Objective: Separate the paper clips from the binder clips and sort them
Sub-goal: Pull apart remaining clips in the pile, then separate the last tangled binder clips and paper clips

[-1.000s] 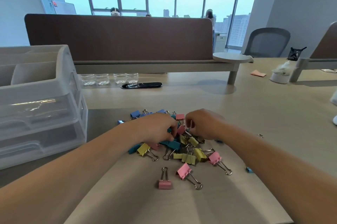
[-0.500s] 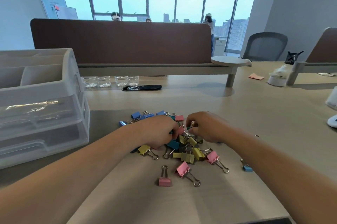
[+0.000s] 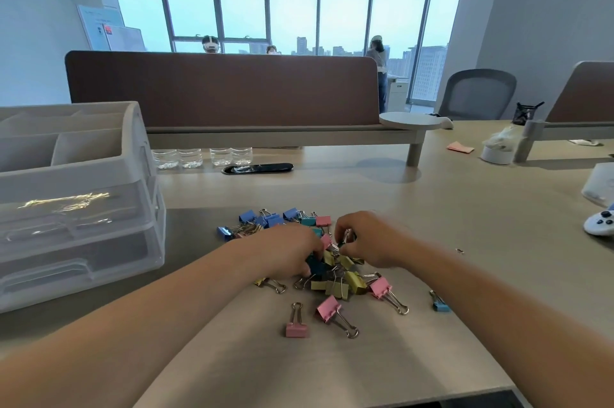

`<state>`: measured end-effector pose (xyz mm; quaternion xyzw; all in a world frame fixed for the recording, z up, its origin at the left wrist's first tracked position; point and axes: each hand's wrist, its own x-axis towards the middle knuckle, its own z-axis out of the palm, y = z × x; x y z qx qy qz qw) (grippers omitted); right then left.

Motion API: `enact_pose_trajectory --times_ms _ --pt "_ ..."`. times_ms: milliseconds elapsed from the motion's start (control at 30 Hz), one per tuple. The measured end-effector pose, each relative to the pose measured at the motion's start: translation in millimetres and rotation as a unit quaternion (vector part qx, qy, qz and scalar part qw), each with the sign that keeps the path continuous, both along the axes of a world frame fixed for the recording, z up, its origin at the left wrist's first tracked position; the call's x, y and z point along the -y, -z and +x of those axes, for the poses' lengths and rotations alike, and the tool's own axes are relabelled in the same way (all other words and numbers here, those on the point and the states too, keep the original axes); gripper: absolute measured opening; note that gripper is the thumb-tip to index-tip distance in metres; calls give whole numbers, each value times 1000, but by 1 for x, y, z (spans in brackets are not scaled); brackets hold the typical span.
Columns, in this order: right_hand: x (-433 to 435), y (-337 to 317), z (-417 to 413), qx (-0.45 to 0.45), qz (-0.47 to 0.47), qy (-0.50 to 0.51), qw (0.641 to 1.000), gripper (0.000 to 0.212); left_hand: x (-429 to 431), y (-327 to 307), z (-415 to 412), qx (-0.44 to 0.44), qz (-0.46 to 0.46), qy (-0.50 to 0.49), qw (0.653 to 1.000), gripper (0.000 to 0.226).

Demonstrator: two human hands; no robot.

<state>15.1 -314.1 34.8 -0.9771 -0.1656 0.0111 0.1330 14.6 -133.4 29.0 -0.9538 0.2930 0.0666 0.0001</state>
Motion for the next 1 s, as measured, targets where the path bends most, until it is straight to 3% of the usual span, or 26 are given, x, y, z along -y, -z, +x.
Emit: enact_pose_trajectory --times_ms 300,533,1000 --pt "4 -4 -8 -8 17 -3 1000 10 6 2 -4 7 -16 -5 1000 29" --pt "6 -18 -16 9 42 -15 999 21 -3 -21 -10 22 -113 -52 992 33" --pt "-74 -108 -24 85 33 -114 989 23 -75 -110 -44 107 -244 -139 954 12"
